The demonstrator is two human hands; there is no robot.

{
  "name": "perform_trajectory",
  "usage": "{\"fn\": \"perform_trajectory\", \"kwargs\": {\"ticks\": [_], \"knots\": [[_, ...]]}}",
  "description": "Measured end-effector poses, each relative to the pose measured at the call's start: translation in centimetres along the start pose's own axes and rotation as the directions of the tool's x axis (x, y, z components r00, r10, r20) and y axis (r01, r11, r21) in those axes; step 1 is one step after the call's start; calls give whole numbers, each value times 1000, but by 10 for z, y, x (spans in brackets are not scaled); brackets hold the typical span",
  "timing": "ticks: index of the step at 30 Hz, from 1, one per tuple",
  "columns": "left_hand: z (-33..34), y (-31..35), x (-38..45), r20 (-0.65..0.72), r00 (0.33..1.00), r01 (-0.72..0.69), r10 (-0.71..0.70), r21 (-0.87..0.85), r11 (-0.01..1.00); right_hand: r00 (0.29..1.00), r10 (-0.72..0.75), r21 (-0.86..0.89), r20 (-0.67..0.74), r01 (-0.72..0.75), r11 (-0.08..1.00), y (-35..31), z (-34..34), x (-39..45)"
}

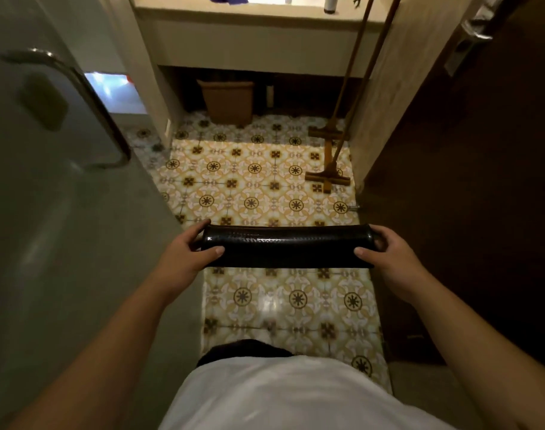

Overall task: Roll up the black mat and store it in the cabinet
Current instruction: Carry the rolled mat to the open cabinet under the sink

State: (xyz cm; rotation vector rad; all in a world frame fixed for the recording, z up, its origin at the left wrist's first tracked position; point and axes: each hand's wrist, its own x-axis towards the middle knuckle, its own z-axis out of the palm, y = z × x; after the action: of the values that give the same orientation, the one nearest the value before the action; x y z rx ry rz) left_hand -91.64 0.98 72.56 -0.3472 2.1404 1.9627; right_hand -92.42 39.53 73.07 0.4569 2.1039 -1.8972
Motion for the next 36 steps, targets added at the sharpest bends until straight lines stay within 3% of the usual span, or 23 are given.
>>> {"fn": "perform_trajectory", "kwargs": {"ticks": [10, 16, 22, 28, 36], "knots": [[-23, 51, 137, -50, 999, 19, -20, -32, 999, 999, -1, -15, 48, 2, 1000, -77, 23, 136], [-18, 67, 204, -133, 991, -6, 21, 109, 994, 993, 24, -58, 114, -18, 998, -104, 30, 232], [-8, 89, 285, -243, 970, 21, 8, 114, 993, 974, 34, -154, 225, 1, 988, -135, 29, 362], [-7, 118, 349, -383, 924, 80, -12, 161, 984, 941, -6, -258, 338, 99, 961, -181, 42, 477], [-48, 130, 401, -558, 825, 122, -90, 21, 992, 868, 33, -315, 496, 145, 938, -235, 122, 577]]}}
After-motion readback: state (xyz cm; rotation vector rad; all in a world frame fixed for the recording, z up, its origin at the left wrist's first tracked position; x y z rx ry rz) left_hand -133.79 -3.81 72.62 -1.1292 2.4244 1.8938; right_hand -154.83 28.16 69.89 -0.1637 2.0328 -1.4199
